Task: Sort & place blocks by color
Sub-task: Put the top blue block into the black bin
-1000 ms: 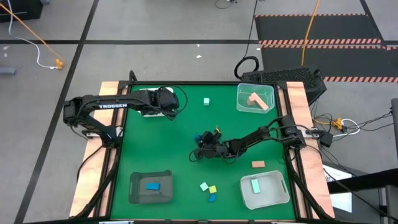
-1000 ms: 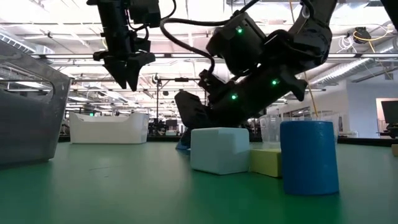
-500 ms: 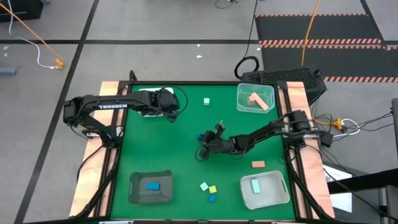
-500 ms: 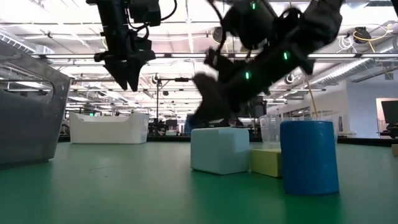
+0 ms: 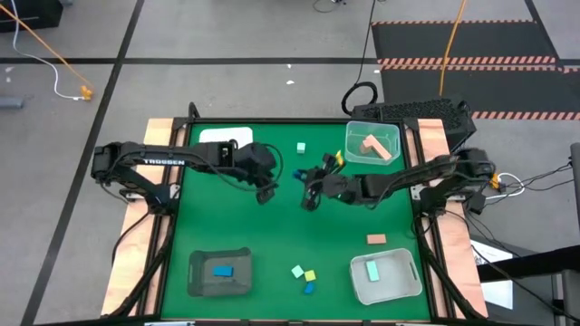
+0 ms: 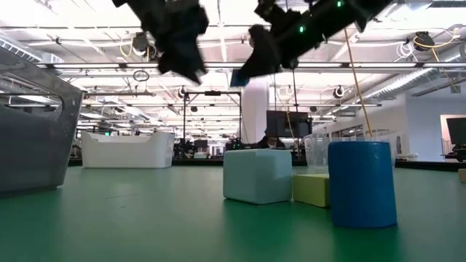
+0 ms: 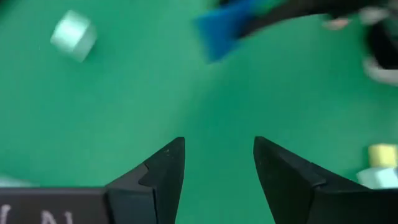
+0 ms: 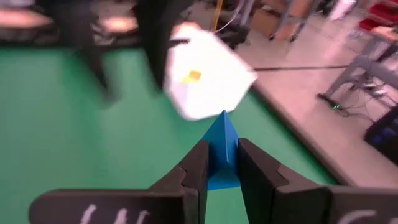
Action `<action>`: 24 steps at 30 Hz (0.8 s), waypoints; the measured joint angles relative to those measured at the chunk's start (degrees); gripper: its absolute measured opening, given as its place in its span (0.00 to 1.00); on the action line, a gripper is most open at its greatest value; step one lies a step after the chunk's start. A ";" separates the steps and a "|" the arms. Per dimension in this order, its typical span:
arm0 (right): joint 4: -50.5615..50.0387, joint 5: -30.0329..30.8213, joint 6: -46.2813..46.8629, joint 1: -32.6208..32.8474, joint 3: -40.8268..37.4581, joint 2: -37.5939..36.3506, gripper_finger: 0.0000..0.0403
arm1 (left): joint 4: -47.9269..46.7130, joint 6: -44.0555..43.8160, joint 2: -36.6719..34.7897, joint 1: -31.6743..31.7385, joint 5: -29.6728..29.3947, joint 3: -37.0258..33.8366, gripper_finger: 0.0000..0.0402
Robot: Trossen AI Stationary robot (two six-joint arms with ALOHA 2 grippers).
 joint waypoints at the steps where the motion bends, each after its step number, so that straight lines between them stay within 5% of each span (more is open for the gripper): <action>1: -0.15 0.22 0.02 -0.36 0.00 -1.28 0.13 | 2.48 1.29 0.00 -0.84 -0.49 0.00 0.48; 4: -1.02 0.21 4.80 -1.27 0.00 -5.02 0.13 | 9.01 4.25 0.00 -3.48 -8.23 0.00 0.48; 12: -1.08 0.23 25.71 -3.75 0.02 -11.53 0.13 | 21.05 11.73 0.00 -9.37 -41.10 0.00 0.48; 18: 1.61 -0.28 29.93 -4.09 0.04 -11.60 0.13 | 30.56 20.32 -0.03 -10.89 -42.71 0.00 0.48; 24: 8.96 -2.60 29.61 -4.09 0.11 -11.31 0.13 | 31.71 17.66 -0.07 -11.10 -39.96 0.00 0.48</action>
